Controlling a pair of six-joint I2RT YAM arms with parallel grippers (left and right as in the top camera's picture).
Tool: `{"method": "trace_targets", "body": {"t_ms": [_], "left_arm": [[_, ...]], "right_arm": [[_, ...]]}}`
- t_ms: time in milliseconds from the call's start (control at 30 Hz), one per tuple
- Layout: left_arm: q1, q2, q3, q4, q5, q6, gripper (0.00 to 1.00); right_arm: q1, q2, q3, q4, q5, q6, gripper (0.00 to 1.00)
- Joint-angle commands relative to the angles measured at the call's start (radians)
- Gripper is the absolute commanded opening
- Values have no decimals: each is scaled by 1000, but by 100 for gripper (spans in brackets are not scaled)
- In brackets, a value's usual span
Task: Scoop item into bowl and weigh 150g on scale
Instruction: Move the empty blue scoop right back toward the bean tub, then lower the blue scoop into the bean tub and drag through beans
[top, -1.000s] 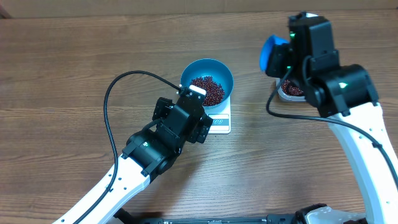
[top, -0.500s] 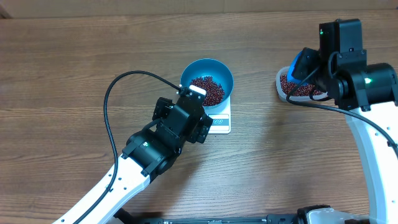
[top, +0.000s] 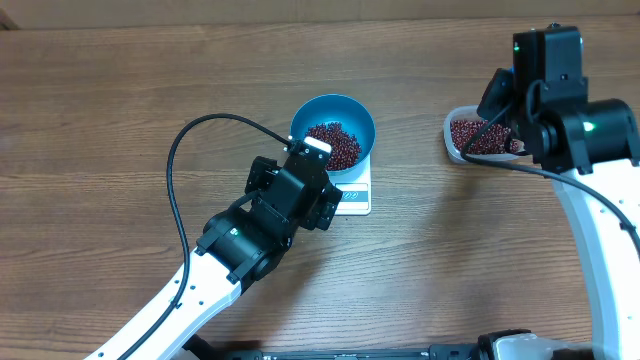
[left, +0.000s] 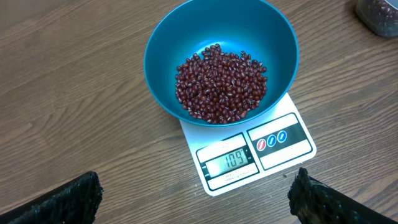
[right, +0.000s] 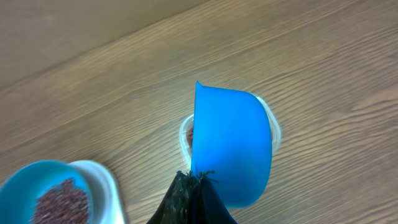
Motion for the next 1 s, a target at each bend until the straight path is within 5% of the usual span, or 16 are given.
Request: {"method": "trace_targets", "body": {"t_ms": [0,967], "left_arm": [[4,0,23,3,-6,0,100],[4,0,23,3,-6,0,100]], "right_arm": [[-4,73,26,21,84,-10,4],[-21,343,11,123,163,-292,4]]}}
